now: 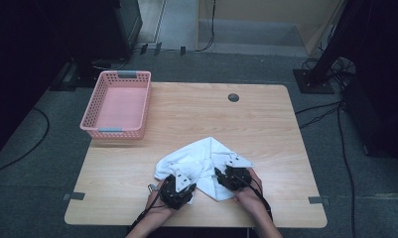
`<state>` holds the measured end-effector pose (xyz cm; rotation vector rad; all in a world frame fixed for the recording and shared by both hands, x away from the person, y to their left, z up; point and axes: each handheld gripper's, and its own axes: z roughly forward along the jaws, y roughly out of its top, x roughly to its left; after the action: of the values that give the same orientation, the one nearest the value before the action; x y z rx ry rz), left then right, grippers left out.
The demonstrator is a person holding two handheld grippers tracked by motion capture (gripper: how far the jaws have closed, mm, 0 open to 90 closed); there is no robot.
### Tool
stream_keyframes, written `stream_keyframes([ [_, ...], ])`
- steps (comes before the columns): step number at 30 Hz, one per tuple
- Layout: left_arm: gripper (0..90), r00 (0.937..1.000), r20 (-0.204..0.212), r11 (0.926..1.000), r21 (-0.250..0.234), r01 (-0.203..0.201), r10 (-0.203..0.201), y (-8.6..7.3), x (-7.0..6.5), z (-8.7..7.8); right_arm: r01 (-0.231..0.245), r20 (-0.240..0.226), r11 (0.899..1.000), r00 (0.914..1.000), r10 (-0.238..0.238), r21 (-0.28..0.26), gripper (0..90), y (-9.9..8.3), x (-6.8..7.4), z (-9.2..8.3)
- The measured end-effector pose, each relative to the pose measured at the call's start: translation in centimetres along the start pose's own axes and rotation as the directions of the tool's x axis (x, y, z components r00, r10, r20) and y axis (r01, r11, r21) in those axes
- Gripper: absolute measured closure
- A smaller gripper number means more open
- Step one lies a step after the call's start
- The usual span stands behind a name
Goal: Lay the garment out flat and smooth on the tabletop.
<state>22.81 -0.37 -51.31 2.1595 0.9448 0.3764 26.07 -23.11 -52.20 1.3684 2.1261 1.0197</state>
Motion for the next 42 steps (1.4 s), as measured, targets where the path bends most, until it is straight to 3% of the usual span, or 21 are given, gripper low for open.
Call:
stream_keyframes([
  [2, 84.7, 0.9989, 0.04, 0.9995, 0.022, 0.022, -0.023, 0.1, 1.5, -0.6, 0.01, 0.007, 1.0, 0.9999, -0.01, -0.003, 49.2, -0.1, -0.3, 0.0],
  [6, 86.6, 0.9946, 0.1, 0.9988, 0.042, 0.026, -0.03, 0.3, 4.1, -2.1, 0.004, 0.023, 1.0, 0.9997, -0.004, -0.011, 48.4, -0.3, -1.3, -0.2],
  [10, 87.2, 0.9942, 0.09, 0.998, 0.029, 0.057, -0.059, 0.1, 6.8, -3.7, -0.008, 0.04, 1.0, 0.9992, 0.009, -0.013, 47.8, -0.4, -2.4, -0.3],
  [13, 87.3, 0.9864, 0.095, 0.9909, 0.026, 0.132, -0.134, -0.5, 9.3, -4.6, -0.023, 0.056, 1.0, 0.9982, 0.023, -0.014, 47.7, -0.5, -3.3, -0.5],
  [17, 87.3, 0.9759, 0.047, 0.977, 0.022, 0.212, -0.213, -1.6, 12.4, -5.5, -0.026, 0.063, 1.0, 0.9977, 0.027, -0.009, 46.9, -0.4, -4.3, -0.5],
  [19, 87.3, 0.9722, 0.015, 0.9721, 0.025, 0.233, -0.234, -2.1, 13.6, -5.7, -0.03, 0.07, 1.0, 0.9971, 0.031, -0.009, 46.6, -0.3, -4.8, -0.4],
  [23, 87.3, 0.9552, -0.056, 0.9561, 0.022, 0.292, -0.291, -3.2, 15.6, -6.0, -0.053, 0.097, 0.999, 0.9939, 0.054, -0.006, 46.2, -0.2, -6.1, -0.4],
  [24, 87.3, 0.9514, -0.065, 0.953, 0.015, 0.303, -0.301, -3.3, 15.7, -6.0, -0.053, 0.097, 0.999, 0.9939, 0.054, -0.006, 46.2, -0.2, -6.1, -0.4],
  [26, 87.1, 0.9509, -0.076, 0.9535, 0.009, 0.301, -0.3, -3.4, 15.9, -6.0, -0.051, 0.12, 0.999, 0.9915, 0.051, -0.001, 45.4, -0.1, -6.2, -0.5],
  [29, 85.4, 0.9448, -0.085, 0.9486, -0.021, 0.316, -0.316, -3.1, 15.9, -6.4, -0.031, 0.15, 0.999, 0.9882, 0.032, -0.011, 45.2, 0.0, -5.6, -0.8],
  [31, 80.2, 0.9395, -0.104, 0.945, -0.059, 0.322, -0.326, -2.9, 15.9, -6.9, -0.034, 0.103, 0.998, 0.9939, 0.039, -0.052, 44.3, 0.2, -4.9, -1.4],
  [32, 78.8, 0.9396, -0.088, 0.9426, -0.078, 0.325, -0.331, -2.7, 15.8, -7.0, -0.027, 0.075, 0.997, 0.9967, 0.032, -0.068, 43.8, 0.4, -4.3, -1.8],
  [34, 73.5, 0.9475, -0.056, 0.9455, -0.106, 0.308, -0.315, -2.2, 15.0, -7.1, -0.005, -0.002, 0.996, 1.0, 0.005, -0.085, 43.2, 0.8, -3.1, -2.4],
  [36, 68.4, 0.9609, -0.015, 0.9565, -0.1, 0.274, -0.277, -1.4, 13.6, -6.6, 0.01, -0.091, 0.997, 0.9957, -0.018, -0.081, 41.3, 1.2, -1.8, -2.7],
  [37, 67.2, 0.9609, -0.015, 0.9565, -0.1, 0.274, -0.277, -1.4, 13.6, -6.6, 0.01, -0.091, 0.997, 0.9957, -0.018, -0.081, 41.3, 1.2, -1.8, -2.7],
  [40, 63.0, 0.976, 0.007, 0.9721, -0.089, 0.217, -0.218, -0.3, 11.2, -5.3, 0.041, -0.164, 0.998, 0.9852, -0.05, -0.055, 40.1, 1.4, -0.1, -2.6],
  [42, 61.5, 0.98, 0.011, 0.9765, -0.083, 0.199, -0.199, 0.1, 10.1, -4.5, 0.052, -0.195, 0.998, 0.979, -0.058, -0.035, 40.0, 1.4, 0.7, -2.3],
])
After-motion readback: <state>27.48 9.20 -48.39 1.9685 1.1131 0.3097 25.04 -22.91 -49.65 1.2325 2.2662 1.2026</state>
